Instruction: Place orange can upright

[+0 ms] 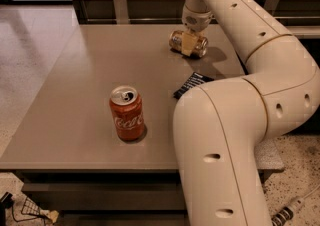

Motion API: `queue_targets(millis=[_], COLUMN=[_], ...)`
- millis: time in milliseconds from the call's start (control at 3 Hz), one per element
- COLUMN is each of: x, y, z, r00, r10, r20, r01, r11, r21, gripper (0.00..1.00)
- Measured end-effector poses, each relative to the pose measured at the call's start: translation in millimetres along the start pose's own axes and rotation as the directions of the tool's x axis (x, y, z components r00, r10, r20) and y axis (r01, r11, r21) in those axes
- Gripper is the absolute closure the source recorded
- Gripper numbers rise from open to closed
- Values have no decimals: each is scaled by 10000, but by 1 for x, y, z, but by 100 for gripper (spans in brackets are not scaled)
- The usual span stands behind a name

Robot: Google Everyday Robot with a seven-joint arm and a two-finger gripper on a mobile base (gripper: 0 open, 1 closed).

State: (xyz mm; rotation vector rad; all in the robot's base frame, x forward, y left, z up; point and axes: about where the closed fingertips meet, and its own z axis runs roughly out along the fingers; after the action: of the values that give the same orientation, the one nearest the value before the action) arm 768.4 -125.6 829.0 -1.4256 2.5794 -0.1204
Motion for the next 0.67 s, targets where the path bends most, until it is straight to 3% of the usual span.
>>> queue_targets(millis=[667], x=[26], y=[-17], z=[-32], r00=[9905], r10=[87], r20=[1375], r01=[-89], r11=[10000], r21=[10], gripper=[100])
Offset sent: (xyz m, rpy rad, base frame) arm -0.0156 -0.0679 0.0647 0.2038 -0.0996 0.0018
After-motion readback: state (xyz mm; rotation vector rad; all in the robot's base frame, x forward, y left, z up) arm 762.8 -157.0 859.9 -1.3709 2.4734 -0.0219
